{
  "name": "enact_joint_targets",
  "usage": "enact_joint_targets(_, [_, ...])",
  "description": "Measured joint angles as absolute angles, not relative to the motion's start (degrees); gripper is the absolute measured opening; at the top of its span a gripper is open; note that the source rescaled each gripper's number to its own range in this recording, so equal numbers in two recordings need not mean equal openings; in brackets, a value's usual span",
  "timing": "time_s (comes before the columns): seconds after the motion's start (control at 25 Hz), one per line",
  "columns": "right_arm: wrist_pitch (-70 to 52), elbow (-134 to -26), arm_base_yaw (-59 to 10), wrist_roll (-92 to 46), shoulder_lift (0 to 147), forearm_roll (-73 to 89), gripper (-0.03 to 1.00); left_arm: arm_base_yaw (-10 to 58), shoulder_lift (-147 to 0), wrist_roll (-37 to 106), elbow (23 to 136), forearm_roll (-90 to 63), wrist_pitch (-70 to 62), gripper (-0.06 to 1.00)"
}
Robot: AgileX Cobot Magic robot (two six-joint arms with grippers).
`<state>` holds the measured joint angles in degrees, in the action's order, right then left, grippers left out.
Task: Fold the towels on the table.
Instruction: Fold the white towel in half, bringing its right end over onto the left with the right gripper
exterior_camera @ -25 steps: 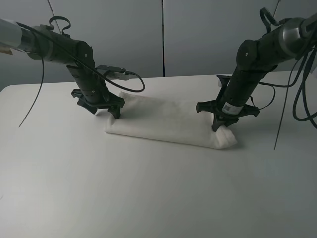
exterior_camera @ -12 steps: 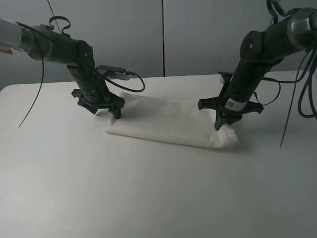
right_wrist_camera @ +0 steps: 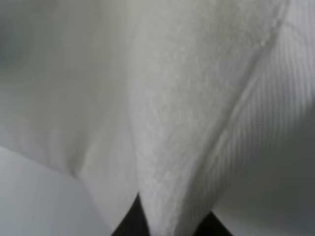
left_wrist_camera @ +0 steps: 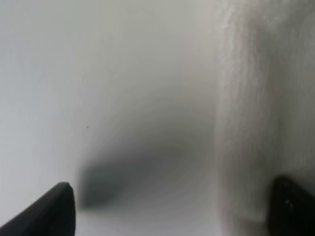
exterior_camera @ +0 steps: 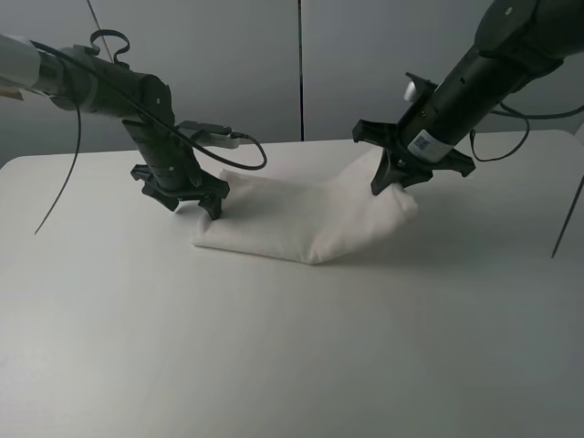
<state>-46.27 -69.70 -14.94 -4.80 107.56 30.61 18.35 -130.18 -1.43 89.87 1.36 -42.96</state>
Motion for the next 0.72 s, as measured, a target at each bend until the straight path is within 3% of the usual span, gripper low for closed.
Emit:
enact_joint_targets(0.36, [-43.2, -69.6, -15.5, -19.0, 107.9, 51.6, 0.01, 18.4, -130.2, -1.4, 89.9, 1.4, -43.1, 0.99])
enact_joint_targets(0.72, [-32.7, -69.6, -25.2, -23.2, 110.6, 57.7, 0.01, 18.4, -130.2, -1.4, 89.9, 1.4, -43.1, 0.99])
